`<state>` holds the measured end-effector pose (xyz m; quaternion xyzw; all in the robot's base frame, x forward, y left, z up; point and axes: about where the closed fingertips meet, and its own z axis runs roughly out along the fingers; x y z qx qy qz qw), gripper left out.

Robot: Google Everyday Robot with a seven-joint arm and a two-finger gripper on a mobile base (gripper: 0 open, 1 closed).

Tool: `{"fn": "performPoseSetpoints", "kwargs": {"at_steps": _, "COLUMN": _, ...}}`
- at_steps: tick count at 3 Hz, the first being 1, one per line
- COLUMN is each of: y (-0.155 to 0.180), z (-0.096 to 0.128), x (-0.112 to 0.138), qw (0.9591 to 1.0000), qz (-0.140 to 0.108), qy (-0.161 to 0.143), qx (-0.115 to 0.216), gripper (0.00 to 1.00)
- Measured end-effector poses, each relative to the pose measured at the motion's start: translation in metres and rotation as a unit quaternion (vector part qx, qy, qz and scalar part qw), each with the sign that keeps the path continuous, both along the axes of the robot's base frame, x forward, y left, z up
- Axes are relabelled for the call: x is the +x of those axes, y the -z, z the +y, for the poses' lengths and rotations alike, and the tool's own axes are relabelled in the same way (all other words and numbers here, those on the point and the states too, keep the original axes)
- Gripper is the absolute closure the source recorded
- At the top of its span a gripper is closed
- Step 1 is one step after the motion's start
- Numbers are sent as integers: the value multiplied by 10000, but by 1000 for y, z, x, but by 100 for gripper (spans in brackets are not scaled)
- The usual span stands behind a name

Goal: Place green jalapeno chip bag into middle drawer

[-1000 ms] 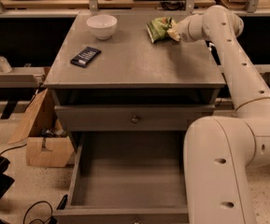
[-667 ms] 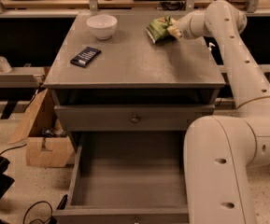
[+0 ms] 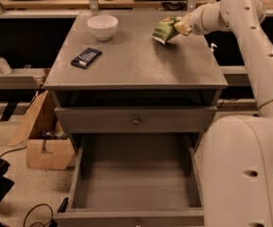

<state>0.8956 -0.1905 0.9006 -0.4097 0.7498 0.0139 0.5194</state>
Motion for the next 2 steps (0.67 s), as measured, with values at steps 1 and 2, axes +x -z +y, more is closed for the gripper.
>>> {"fn": "performPoseSetpoints", "kwargs": {"at_steps": 1, "y": -70, "z": -22, "x": -49, "qw": 9982, "qz": -275, "qy": 286, "qx": 461, "gripper": 100}}
{"fn": "performPoseSetpoints", "kwargs": {"at_steps": 2, "y": -126, "z": -31, "x": -100, "qw": 9931, "qz": -623, "qy": 485, "qx": 864, "gripper": 100}}
